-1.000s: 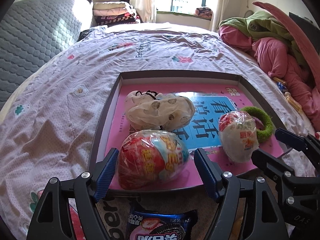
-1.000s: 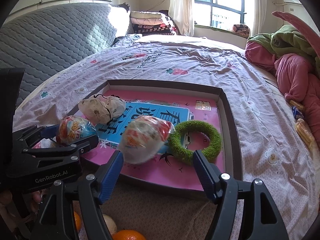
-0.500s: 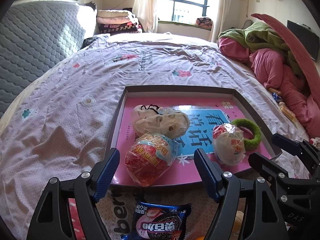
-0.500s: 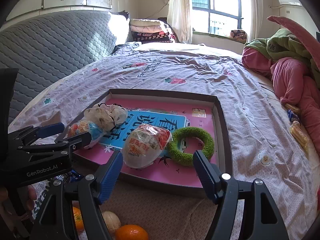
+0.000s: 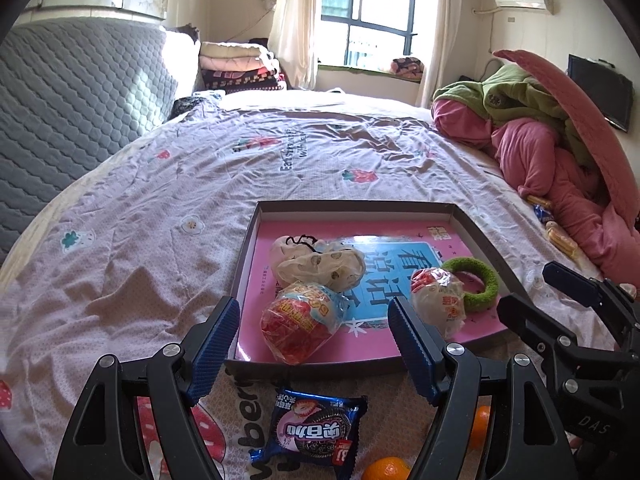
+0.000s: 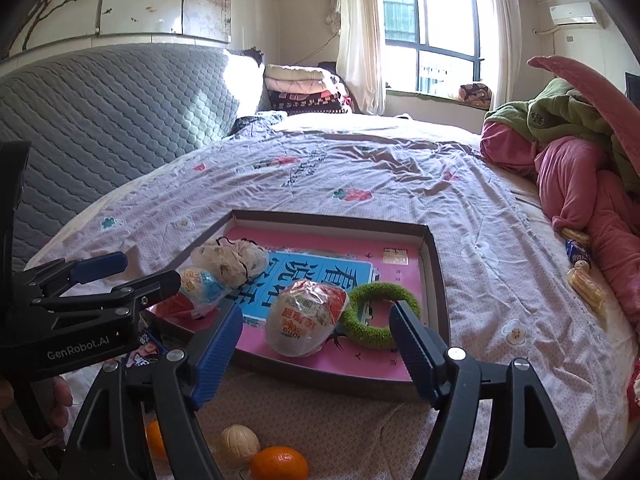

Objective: Organize objects
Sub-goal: 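Withdraw both open tools up and back from the tray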

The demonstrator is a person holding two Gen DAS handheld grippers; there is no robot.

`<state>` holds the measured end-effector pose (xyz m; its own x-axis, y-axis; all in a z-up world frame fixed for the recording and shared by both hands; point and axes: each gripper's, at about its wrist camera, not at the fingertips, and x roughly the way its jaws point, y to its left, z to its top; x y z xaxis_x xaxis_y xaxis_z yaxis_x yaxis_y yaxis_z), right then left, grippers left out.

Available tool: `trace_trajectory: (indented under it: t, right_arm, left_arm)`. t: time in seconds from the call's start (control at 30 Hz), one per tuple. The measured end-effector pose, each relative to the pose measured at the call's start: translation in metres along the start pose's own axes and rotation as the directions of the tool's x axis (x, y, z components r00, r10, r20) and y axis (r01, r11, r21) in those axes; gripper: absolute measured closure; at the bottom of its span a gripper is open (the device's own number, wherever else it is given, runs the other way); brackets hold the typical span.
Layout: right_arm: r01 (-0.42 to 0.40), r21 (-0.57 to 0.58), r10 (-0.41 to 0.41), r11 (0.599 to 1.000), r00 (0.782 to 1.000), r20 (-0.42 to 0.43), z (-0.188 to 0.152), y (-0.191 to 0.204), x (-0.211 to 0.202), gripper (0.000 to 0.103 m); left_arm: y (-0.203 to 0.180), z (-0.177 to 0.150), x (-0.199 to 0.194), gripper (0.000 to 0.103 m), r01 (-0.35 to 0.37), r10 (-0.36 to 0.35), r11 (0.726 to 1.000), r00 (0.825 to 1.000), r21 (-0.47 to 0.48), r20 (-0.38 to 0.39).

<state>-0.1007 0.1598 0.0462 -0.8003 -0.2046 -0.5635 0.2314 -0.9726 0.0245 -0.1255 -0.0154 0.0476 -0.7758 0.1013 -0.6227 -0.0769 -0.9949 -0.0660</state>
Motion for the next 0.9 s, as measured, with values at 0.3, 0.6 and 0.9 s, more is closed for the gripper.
trace_trajectory:
  t: [0.3, 0.6, 0.9]
  right_arm:
    - [-0.002, 0.000, 0.002, 1.000, 0.998, 0.059, 0.004, -0.003, -0.022, 0.027]
    - [0.007, -0.013, -0.005, 1.000, 0.995, 0.095, 0.004, -0.004, -0.040, 0.027]
    - [0.000, -0.026, 0.003, 1.000, 0.994, 0.113, 0.003, -0.002, -0.047, 0.025]
  left_arm:
    - [-0.003, -0.002, -0.018, 0.025, -0.012, 0.012, 1.000, 0.999, 0.003, 0.031]
    - [-0.005, -0.002, -0.031, 0.025, -0.018, 0.017, 1.000, 0.998, 0.009, 0.055]
    - [0.001, -0.004, -0.041, 0.025, -0.027, 0.027, 1.000, 0.997, 0.001, 0.069]
